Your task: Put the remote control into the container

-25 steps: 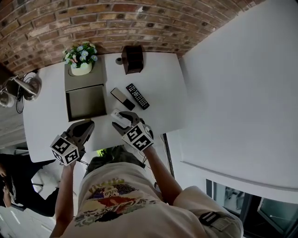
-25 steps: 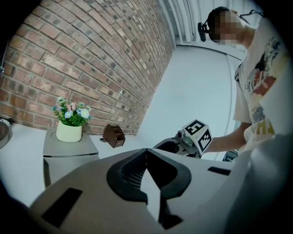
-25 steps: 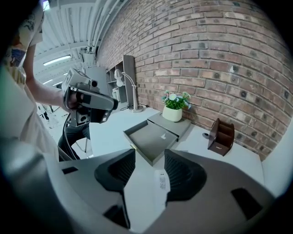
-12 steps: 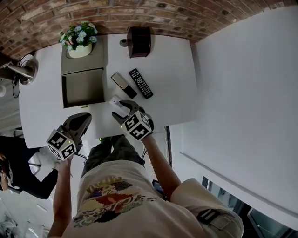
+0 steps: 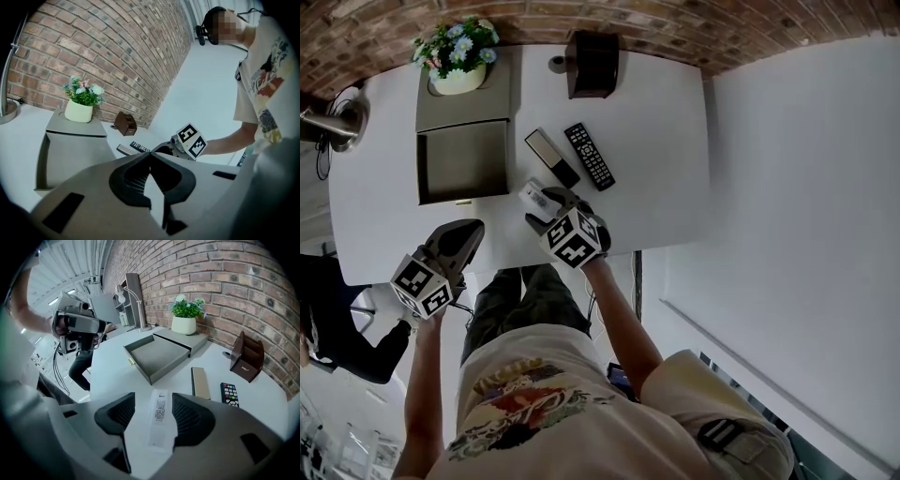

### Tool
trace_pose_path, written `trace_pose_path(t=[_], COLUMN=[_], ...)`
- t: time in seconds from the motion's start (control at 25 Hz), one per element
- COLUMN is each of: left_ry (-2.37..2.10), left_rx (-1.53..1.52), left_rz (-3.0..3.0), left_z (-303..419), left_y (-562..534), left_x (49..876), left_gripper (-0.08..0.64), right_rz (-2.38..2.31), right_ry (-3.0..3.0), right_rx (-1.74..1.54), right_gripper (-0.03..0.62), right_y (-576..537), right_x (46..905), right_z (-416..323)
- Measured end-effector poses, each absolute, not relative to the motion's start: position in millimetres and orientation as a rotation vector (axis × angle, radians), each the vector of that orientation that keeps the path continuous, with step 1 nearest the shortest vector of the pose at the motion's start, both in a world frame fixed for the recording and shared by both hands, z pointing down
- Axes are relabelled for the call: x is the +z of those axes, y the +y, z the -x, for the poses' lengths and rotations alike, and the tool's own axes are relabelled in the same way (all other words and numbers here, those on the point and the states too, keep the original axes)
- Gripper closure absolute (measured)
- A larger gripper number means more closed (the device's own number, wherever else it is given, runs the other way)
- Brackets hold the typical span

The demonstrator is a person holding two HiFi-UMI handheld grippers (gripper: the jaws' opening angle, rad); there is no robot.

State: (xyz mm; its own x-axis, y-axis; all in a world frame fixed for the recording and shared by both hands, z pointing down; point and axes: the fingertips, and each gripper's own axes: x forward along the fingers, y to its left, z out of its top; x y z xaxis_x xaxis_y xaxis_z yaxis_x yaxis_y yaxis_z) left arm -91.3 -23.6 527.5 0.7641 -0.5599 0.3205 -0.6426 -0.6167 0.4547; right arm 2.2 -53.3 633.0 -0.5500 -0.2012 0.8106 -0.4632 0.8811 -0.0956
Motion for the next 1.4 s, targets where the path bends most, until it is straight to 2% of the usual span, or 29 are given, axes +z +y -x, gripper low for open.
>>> trace_pose_path(t=[0.92, 1.4], left_ry=[-0.922, -0.938], left_rx=[0.189, 0.186], left_rz=[-2.312, -2.308], left_z=[91, 89], left_y=[-8, 0], left_x=[556, 558], left_gripper=[0.555, 0.555], right_rz=[-0.414, -0.419], right_ry=[-2.023, -2.003], right_rx=[0.407, 0.360], right_gripper=[0.293, 0.293], right_y=[-46, -47], right_x=[697, 701], right_z=[-23, -22])
